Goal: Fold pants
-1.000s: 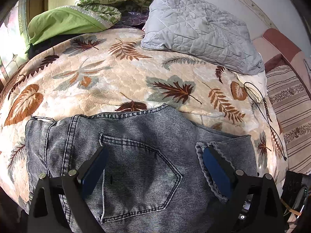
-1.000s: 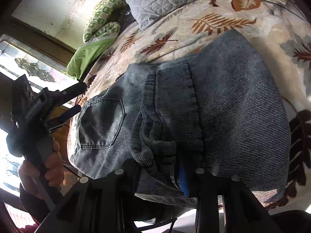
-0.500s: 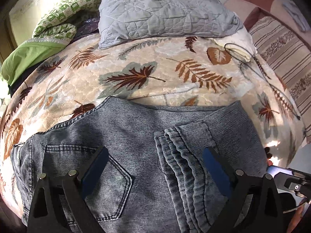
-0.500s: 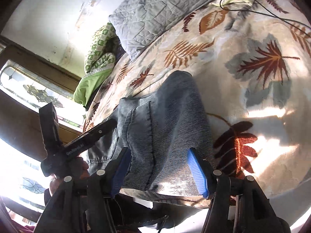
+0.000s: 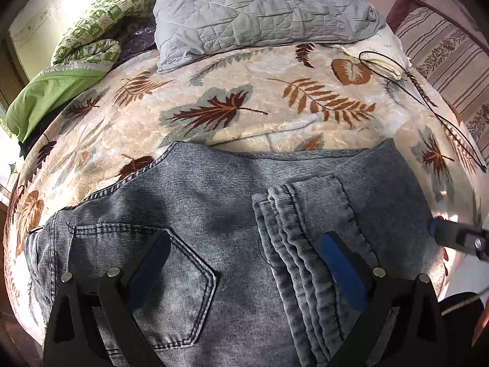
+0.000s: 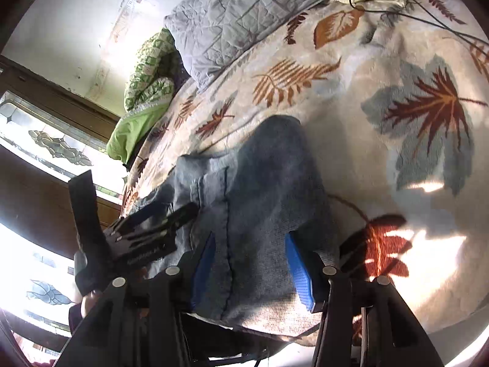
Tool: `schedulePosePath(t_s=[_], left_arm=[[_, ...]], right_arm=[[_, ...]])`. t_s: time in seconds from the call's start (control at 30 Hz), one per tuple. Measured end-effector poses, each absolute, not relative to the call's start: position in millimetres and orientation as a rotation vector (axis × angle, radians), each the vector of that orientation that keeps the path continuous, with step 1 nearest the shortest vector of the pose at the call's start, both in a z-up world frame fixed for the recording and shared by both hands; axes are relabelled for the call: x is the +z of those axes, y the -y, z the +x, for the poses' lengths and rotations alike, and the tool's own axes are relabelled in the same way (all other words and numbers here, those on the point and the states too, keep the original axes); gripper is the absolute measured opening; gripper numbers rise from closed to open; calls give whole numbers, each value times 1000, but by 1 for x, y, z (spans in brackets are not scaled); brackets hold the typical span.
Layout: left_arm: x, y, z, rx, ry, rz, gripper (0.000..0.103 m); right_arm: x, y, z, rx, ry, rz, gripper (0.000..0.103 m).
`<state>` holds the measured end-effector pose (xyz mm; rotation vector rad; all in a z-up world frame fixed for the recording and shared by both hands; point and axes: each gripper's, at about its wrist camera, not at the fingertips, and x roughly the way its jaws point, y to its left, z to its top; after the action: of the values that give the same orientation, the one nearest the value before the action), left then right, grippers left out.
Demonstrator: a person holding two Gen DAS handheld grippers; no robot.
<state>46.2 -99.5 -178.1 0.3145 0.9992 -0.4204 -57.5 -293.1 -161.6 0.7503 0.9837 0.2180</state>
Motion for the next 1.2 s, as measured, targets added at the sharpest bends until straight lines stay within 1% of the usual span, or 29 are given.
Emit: schedulePosePath(t_s=[0.17, 0.3, 0.33, 0.4, 0.53, 0.6, 0.73, 0.83, 0.93, 1.0, 1.1, 1.2], left_arm=[[-178, 97, 9, -483, -986, 368, 100], [-210, 103, -7, -490, -1008, 463, 100], [-218, 100, -6, -490, -1010, 448, 102], [-219, 93, 0, -492, -1032, 359, 103], [-208, 90, 1, -515, -1055, 348, 103], [-194, 76, 0, -525, -1029, 303, 103], [-156, 14, 8, -446, -959, 170, 103], [-133, -54, 19, -318, -936, 51, 103], [-123, -130, 23, -178, -945, -89, 103], [-125, -179, 21, -99, -954, -193, 103], [-144, -239, 16, -20, -1012, -389, 103], [-174, -266, 8, -37, -1096, -584, 103]], right_arm=[[-165, 292, -17, 203, -960, 769, 52], [-185, 282, 10, 237, -994, 790, 52], [-190, 278, 14, 228, -997, 760, 51], [-194, 274, 16, 238, -976, 706, 52], [-188, 270, 8, 252, -948, 672, 52], [-183, 270, 0, 271, -925, 664, 52], [-167, 257, -15, 337, -860, 600, 52], [-159, 242, -19, 402, -836, 557, 52], [-153, 224, -23, 476, -821, 527, 52], [-149, 209, -27, 529, -812, 488, 52], [-145, 186, -33, 605, -808, 436, 52], [-145, 166, -36, 653, -819, 399, 52]])
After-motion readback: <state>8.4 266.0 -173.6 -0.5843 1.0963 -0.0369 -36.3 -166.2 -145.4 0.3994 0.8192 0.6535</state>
